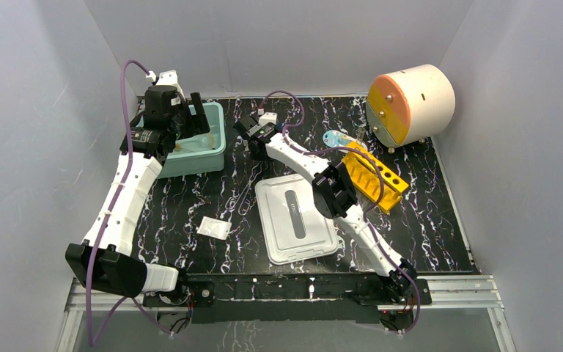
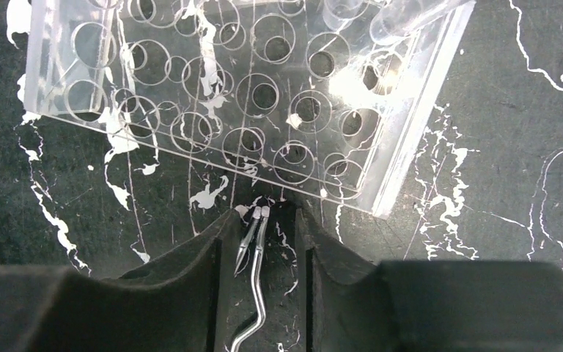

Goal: Organize the chemistry lab equipment

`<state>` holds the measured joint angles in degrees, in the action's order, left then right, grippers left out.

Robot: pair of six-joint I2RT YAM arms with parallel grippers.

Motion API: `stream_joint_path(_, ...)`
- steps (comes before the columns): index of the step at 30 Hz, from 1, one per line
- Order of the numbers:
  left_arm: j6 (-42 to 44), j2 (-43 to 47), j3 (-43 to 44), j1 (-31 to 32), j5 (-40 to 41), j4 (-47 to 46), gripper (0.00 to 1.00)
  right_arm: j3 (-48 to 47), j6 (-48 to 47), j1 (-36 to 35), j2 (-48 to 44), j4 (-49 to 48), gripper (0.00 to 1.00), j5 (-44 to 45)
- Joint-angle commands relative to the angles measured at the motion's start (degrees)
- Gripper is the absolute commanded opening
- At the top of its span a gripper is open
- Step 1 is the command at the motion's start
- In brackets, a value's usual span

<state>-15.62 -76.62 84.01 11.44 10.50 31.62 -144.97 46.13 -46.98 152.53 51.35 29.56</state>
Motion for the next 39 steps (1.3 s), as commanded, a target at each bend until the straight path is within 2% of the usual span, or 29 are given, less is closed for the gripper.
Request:
stream_joint_path(1, 0.4, 0.3, 1.0, 0.3, 1.5, 0.5, 0.8, -2.1, 0.5, 1.2, 1.1, 0.5, 0.38, -1.1)
stream_joint_path(8, -0.4, 0.2, 1.0, 0.4, -0.1, 0.4, 0.8, -2.6, 0.1, 1.8, 1.1, -0.6, 0.13, -4.3)
stream_joint_path(14, -1.3, 0.5, 0.0, 0.5, -2.3, 0.1, 0.81, -2.8, -0.9, 1.8, -1.5, -2.2, 0.0, -6.7)
stream_joint_path(22, -3.1, 1.8, -4.2, 1.2, -9.5, -1.2, 0.81, 1.9, -2.1, 2.7, -8.2, -8.0, 0.0, -12.5)
stream_joint_path(31, -6.4, 3.2, -11.1, 1.6, -18.5, -4.3, 0.8, 17.1, -1.4, 3.1, -20.2, -15.3, 0.0, -16.5)
stream_joint_path(39, -11.7, 2.3, -19.1, 4.0, -37.9, -12.4, 0.81, 32.7, -1.2, 3.5, -32.2, -21.7, 0.0, -19.5)
